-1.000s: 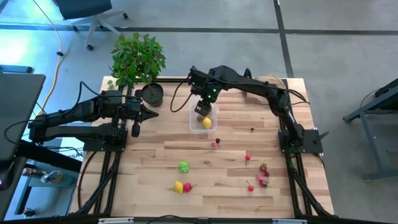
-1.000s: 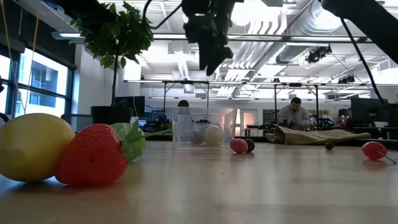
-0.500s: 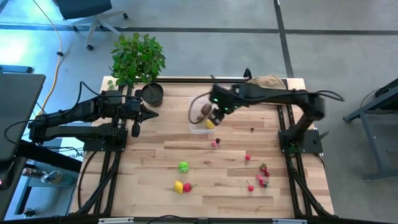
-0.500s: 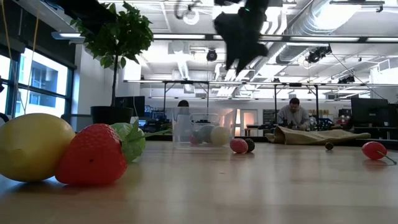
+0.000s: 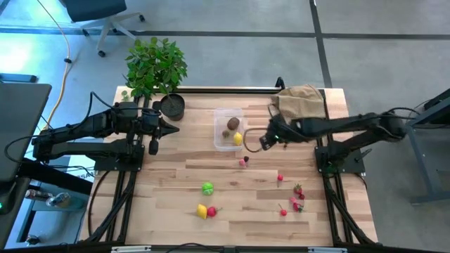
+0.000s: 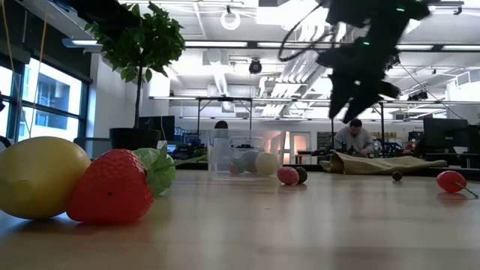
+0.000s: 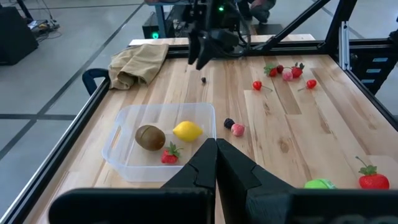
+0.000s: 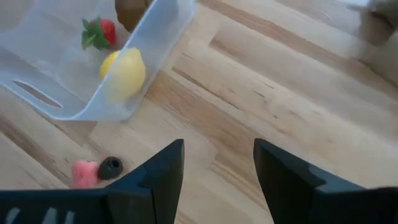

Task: Pick and placing Produce into tupperware
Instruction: Put the blueberry into the transparent bin

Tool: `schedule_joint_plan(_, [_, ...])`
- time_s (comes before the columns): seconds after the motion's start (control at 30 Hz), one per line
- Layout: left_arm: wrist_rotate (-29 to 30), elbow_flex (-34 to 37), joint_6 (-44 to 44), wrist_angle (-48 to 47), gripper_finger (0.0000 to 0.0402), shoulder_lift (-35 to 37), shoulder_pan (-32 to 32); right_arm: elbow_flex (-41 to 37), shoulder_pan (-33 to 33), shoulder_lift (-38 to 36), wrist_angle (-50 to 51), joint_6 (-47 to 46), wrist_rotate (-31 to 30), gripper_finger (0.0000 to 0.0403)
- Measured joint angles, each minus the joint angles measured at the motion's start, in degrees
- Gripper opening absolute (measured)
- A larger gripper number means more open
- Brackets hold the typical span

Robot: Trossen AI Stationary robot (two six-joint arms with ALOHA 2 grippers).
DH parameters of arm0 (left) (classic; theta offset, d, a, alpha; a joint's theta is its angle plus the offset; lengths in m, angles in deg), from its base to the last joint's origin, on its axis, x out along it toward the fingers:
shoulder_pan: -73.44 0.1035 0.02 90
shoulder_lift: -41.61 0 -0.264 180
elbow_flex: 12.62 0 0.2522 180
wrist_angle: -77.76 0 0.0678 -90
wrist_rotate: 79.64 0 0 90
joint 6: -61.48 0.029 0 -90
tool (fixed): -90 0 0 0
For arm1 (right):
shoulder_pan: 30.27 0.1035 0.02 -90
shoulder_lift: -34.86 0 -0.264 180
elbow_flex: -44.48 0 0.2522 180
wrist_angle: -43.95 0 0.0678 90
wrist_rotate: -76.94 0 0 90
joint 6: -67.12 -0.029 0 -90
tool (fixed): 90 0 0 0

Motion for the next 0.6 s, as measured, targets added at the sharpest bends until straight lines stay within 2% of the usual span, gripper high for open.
schedule_joint_plan(0.1, [0.0,0.0,0.0,0.0,0.0001,0.0,0.0,-6.2,1.9,-4.3,-1.1,-7.2,-1.7,0.0184])
schedule_joint_plan(0.27, [0.0,0.0,0.0,0.0,0.0001,0.0,0.0,-13.6,3.7,-8.5,0.5,-20.3,0.3,0.0184])
schedule_joint_plan(0.43, [0.0,0.0,0.0,0.0,0.0001,0.0,0.0,-17.3,4.7,-9.1,0.6,-26.0,2.0,0.0184])
schedule_joint_plan(0.6, [0.0,0.0,0.0,0.0,0.0001,0.0,0.0,-18.0,5.0,-9.1,2.1,-27.8,1.7,0.0184])
